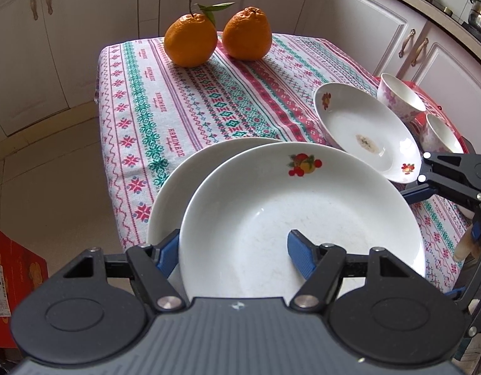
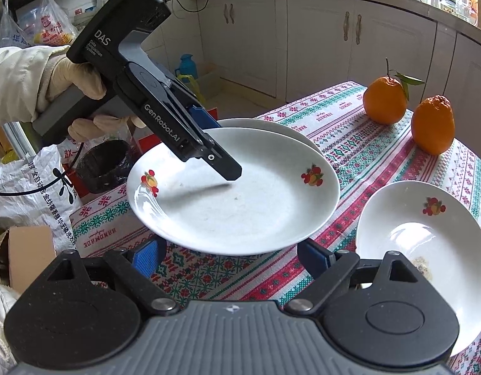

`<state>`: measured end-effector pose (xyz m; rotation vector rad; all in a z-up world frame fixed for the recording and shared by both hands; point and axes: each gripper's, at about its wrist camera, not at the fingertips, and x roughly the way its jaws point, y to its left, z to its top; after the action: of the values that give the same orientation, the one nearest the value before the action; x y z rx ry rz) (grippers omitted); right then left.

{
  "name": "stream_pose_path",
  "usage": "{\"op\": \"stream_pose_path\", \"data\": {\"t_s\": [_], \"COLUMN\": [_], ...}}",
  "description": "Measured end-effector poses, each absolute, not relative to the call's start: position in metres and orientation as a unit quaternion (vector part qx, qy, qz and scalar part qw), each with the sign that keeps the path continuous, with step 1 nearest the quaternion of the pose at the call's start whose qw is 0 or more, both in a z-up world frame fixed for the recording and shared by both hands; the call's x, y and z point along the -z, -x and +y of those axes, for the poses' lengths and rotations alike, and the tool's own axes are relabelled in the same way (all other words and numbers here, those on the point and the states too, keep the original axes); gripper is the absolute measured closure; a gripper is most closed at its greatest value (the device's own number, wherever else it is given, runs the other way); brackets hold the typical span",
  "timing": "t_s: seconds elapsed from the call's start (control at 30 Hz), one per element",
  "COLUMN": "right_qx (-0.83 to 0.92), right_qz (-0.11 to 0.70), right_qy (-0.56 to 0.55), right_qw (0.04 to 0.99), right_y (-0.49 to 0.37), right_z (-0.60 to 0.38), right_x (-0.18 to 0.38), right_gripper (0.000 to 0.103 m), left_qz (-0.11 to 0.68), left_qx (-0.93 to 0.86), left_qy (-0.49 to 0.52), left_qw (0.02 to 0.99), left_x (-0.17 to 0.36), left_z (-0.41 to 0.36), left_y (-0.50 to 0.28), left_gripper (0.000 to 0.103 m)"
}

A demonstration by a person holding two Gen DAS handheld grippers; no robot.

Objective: Organize plates and bowls
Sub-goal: 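Lower the large plate onto the other plate and open the left gripper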

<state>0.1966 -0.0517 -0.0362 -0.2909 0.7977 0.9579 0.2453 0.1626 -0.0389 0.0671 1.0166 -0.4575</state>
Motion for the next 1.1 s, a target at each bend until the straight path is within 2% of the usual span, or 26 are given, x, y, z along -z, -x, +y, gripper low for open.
{"op": "stream_pose_path", "data": {"t_s": [0.77,0.97,1.1], "right_qx": [-0.436,-0.434,-0.425], "right_qz": [0.362,0.361,0.358], "right_qy": [0.131,0.125,0.125], "right_qw": [0.813,0.816,0.822], "right_y": [-0.195,-0.195,-0.192], "right_z": [-0.050,-0.049,-0.053], "right_x": [0.039,0.039,0.039], "right_gripper": [0.008,0.008,0.004], "left_qz": [0.470,0.466,0.464], "left_qx": [0.198,0.193,0.186], "left_qy": [-0.039,-0.044,-0.057], "left_qw": [0.859,0.863,0.864], "left_x": [0.024,0.022,0.022], "left_z": [0.170,0.171,0.169], "left_y": [-0.240,-0.239,-0.240], "left_gripper": [0.029,0.025,0.024]}}
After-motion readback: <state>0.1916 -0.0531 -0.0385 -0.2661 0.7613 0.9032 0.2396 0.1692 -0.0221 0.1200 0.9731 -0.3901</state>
